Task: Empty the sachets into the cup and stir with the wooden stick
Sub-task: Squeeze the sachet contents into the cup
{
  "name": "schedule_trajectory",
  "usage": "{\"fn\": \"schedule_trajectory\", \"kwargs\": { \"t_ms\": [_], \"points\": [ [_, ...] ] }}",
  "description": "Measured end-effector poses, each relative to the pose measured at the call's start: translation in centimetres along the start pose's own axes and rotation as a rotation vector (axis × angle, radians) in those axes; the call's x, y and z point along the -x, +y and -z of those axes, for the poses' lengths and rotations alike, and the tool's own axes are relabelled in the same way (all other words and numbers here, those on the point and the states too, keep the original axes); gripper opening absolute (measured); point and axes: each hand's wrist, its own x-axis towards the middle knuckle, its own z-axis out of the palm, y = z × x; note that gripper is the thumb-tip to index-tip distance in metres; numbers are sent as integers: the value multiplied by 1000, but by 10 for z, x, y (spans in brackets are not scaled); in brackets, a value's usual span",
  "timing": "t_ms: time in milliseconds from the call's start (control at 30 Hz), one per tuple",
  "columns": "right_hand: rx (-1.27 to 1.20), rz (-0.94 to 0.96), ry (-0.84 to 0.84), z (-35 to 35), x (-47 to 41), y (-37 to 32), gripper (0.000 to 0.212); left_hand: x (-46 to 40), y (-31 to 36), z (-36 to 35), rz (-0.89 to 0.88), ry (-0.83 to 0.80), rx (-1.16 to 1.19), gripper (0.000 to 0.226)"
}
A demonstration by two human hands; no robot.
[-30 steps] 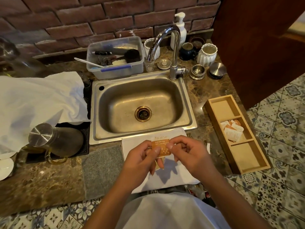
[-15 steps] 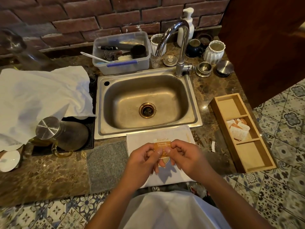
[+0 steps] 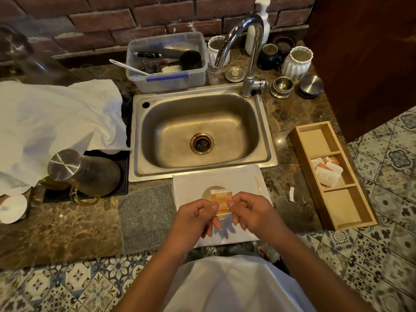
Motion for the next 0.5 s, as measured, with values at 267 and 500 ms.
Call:
{"fn": "schedule_trajectory", "kwargs": {
  "t_ms": [267, 500],
  "points": [
    [23, -83, 18, -13, 3, 14, 27, 3, -11, 1, 73, 0, -107, 33],
    [56, -121, 11, -16, 4, 17, 29, 5, -15, 0, 132, 4, -64, 39]
  ]
}}
